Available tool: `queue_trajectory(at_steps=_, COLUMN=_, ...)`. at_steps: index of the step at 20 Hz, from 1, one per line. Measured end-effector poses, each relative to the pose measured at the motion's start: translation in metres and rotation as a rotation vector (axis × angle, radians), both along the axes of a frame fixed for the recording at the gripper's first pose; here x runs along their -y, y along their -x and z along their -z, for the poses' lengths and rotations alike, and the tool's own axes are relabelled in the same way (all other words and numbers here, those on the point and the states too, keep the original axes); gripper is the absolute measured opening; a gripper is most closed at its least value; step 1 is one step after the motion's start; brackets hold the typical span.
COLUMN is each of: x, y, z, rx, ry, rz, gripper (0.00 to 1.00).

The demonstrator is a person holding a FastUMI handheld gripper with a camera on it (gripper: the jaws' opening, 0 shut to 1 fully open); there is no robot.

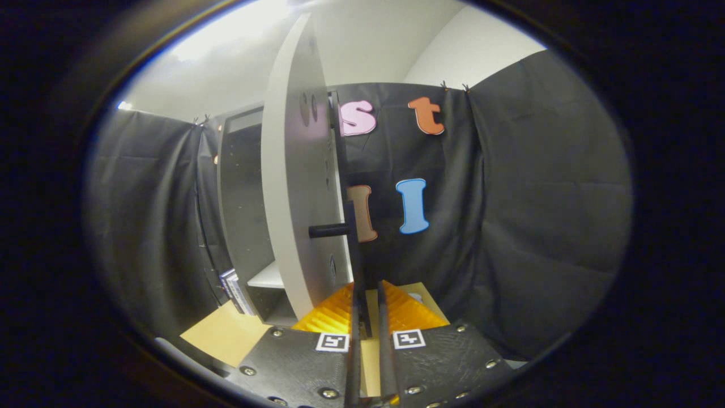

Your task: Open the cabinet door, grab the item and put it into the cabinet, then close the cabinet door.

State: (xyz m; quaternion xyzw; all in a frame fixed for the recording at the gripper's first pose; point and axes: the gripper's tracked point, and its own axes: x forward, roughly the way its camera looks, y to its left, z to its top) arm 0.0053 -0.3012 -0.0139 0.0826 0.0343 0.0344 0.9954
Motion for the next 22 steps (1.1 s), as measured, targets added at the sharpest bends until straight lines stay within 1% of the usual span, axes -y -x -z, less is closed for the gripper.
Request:
queue_trajectory(at_steps=4, x=0.005, y=0.01, z=-0.009, rx=0.012, ry=0.003, rz=0.048, gripper=0.14)
queue_trajectory(at_steps=7, x=-0.003, y=0.028, z=-0.019, rx=0.033, ry=-0.001, rz=0.078, gripper=0.14)
queue_trajectory(at_steps=11, x=-0.017, y=0.056, z=-0.031, rx=0.065, ry=0.013, rz=0.151, gripper=0.14)
queue_trajectory(at_steps=13, x=-0.038, y=0.07, z=-0.042, rx=0.097, ry=0.013, rz=0.175, gripper=0.14)
queue_trajectory(at_steps=16, x=-0.086, y=0.08, z=-0.04, rx=0.094, ry=0.029, rz=0.169, gripper=0.14)
queue_trajectory(at_steps=17, x=-0.106, y=0.08, z=-0.037, rx=0.084, ry=0.031, rz=0.149, gripper=0.19)
queue_trajectory(at_steps=18, x=-0.123, y=0.078, z=-0.031, rx=0.069, ry=0.037, rz=0.147, gripper=0.24)
queue_trajectory(at_steps=19, x=-0.138, y=0.075, z=-0.026, rx=0.056, ry=0.05, rz=0.143, gripper=0.26)
queue_trajectory(at_steps=21, x=-0.17, y=0.068, z=-0.02, rx=0.044, ry=0.06, rz=0.13, gripper=0.44)
queue_trajectory(at_steps=22, x=-0.189, y=0.066, z=-0.013, rx=0.022, ry=0.047, rz=0.113, gripper=0.48)
